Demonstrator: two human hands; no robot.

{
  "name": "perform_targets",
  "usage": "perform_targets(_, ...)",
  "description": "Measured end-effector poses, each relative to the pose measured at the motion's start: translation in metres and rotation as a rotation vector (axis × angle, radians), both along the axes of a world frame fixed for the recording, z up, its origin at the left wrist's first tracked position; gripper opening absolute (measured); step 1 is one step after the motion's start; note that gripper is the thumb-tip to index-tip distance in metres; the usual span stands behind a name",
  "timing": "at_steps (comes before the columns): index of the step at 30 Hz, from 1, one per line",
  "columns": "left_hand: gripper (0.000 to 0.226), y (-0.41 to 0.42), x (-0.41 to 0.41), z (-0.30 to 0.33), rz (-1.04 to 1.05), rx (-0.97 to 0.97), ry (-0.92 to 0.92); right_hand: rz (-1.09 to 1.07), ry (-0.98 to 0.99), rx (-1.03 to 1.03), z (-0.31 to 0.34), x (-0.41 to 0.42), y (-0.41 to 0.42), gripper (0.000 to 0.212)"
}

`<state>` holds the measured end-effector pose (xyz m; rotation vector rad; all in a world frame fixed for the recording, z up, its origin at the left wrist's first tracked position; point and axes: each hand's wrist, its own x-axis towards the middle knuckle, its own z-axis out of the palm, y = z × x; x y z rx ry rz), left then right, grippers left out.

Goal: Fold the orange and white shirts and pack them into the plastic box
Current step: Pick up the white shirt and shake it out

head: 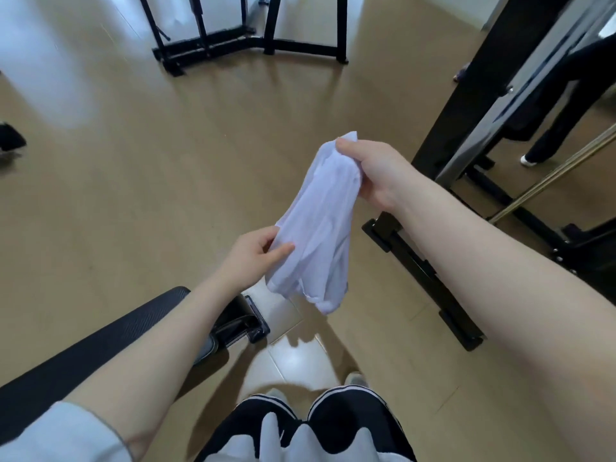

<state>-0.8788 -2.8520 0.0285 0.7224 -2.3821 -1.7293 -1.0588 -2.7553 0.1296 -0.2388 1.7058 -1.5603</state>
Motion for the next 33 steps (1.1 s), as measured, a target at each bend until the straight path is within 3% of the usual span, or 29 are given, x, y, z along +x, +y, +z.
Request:
perform_targets(4,0.020,-0.004,0.000,0.013,0.059,0.006,-0.045,-0.188,-0.084,0.052,-0.014,-0.036,0.016,0.027)
perform_targets(7,0.022,0.007,-0.022,0.041,0.144,0.059,0.079,-0.227,-0.073,0.078,-0.029,-0.055,0.023,0.020)
perform_targets(9,0.025,0.016,-0.042,0.058,0.193,0.095,0.165,-0.129,-0.001,0.074,-0.035,-0.059,0.027,0.008)
perform_targets(13,0.022,0.030,-0.076,0.078,0.276,0.148,0.258,0.079,0.166,0.032,-0.038,-0.054,0.041,0.034)
perform_targets(18,0.018,0.052,-0.103,0.077,0.272,0.209,0.233,0.417,0.359,-0.050,-0.036,-0.042,0.066,0.010)
perform_targets(22,0.030,0.070,-0.108,0.080,0.200,0.124,0.222,0.423,0.476,-0.077,-0.040,-0.044,0.068,0.010)
perform_targets(27,0.020,0.069,-0.099,0.087,0.217,-0.025,0.057,0.440,0.421,-0.150,-0.040,-0.050,0.063,0.017)
perform_targets(31,0.010,0.063,-0.086,0.087,0.398,-0.074,0.008,0.561,0.456,-0.189,-0.039,-0.048,0.056,0.026)
perform_targets(33,0.007,0.061,-0.081,0.088,0.444,-0.070,0.012,0.706,0.581,-0.183,-0.034,-0.044,0.053,0.028)
